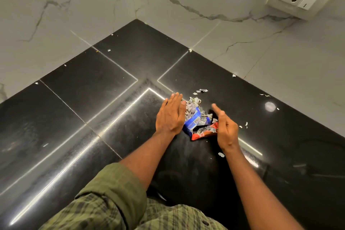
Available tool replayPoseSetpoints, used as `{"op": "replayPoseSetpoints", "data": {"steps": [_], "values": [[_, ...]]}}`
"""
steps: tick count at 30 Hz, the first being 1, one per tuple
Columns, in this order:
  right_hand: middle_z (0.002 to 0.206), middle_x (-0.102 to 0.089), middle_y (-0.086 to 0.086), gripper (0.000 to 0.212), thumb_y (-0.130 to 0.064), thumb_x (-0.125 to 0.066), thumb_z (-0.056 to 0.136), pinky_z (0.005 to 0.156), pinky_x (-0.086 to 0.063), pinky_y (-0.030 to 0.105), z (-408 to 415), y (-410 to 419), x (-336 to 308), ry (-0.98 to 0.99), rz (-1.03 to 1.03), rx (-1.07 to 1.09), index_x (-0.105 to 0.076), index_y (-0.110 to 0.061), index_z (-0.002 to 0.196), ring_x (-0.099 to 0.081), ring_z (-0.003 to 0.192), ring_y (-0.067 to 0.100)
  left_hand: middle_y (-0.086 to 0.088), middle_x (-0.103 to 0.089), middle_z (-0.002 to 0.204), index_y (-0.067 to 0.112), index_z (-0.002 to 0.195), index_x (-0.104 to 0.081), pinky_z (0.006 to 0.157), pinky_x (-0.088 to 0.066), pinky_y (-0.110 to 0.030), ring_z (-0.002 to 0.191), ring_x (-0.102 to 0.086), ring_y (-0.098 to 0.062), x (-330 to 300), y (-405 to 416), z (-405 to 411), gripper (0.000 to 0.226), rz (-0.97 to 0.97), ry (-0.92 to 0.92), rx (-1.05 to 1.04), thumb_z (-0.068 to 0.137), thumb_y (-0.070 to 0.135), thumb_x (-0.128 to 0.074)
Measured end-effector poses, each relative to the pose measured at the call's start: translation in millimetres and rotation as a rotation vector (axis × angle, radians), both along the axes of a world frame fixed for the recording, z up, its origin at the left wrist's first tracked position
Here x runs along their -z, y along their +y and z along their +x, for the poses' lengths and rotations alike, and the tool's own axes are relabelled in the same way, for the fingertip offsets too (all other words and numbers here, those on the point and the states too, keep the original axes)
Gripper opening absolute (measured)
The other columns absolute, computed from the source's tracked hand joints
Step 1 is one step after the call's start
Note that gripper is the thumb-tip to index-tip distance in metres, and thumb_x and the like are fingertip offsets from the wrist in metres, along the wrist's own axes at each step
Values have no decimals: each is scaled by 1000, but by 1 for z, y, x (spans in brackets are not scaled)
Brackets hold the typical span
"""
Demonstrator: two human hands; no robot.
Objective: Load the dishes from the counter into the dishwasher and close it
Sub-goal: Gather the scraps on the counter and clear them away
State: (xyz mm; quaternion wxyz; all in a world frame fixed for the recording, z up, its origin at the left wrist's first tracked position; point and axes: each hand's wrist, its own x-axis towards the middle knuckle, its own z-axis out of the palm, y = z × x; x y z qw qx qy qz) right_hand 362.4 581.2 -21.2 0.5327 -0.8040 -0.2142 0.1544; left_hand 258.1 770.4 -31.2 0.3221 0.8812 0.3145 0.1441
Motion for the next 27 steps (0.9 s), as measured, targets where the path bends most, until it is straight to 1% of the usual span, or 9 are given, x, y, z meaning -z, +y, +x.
{"op": "replayPoseSetpoints", "data": {"steps": [3, 6, 10, 12, 14, 17, 20, 23, 27], "values": [[153, -54, -17, 54, -57, -33, 110, 120, -34, 18, 3, -2, 2, -86, -27, 210, -55, -29, 151, -42, 142, -11, 4, -37, 166, 25, 160, -38, 130, -16, -32, 156, -23, -5, 1, 0, -2, 76, -10, -11, 0, 105, 65, -5], [166, -38, -7, 65, -60, -26, 108, 129, -20, 28, 25, 18, -5, -68, -200, 143, -42, -22, 160, -29, 152, 0, 5, -40, 164, 28, 159, -38, 128, -14, -27, 155, -27, -6, 1, 1, -2, 80, -3, -15, -9, 101, 72, -4], [172, -22, -2, 72, -65, -17, 108, 130, -8, 35, 63, 55, -19, 25, -313, 4, -26, -23, 165, -15, 159, 11, 5, -41, 164, 29, 160, -37, 129, -19, -33, 155, -28, -7, 1, 2, -1, 82, 0, -10, -3, 100, 75, -3], [171, -26, -1, 75, -74, -14, 103, 130, -14, 42, 75, 73, -25, 76, -335, -65, -29, -32, 164, -21, 159, 18, 4, -40, 164, 29, 160, -36, 128, -17, -30, 154, -29, -7, 1, 2, -1, 83, 0, -9, -3, 100, 76, -4], [164, -42, 1, 75, -80, -14, 100, 122, -28, 43, 76, 87, -27, 81, -334, -184, -43, -41, 157, -37, 151, 23, 3, -41, 164, 30, 160, -37, 125, -13, -26, 154, -30, -8, -1, 2, -2, 81, 3, -15, -12, 100, 76, -7], [162, -45, -5, 65, -76, -19, 103, 125, -28, 43, 65, 98, -25, 54, -293, -418, -49, -46, 152, -39, 150, 15, 3, -41, 164, 30, 160, -36, 120, -12, -24, 152, -31, -9, -3, 0, -2, 78, 0, -22, -32, 101, 76, -11], [159, -48, -9, 57, -68, -26, 107, 128, -28, 45, 53, 92, -23, 81, -243, -525, -55, -42, 148, -41, 148, 7, 3, -42, 163, 30, 160, -35, 121, -13, -25, 152, -32, -8, -3, 1, -3, 78, 5, -27, -17, 101, 75, -9], [149, -59, -12, 48, -57, -32, 111, 126, -32, 39, 36, 73, -21, 127, -193, -556, -67, -38, 137, -49, 142, 3, 6, -45, 161, 29, 158, -40, 126, -16, -26, 153, -31, -6, -3, 3, -4, 83, -12, -38, 4, 100, 76, -4], [130, -74, -7, 57, -56, -31, 111, 116, -43, 27, 18, 37, -15, 245, -91, -505, -77, -26, 126, -63, 130, 9, 9, -48, 159, 29, 156, -45, 129, -20, -32, 152, -31, -3, -4, 1, -6, 85, -36, -67, 18, 99, 75, -2]]}}
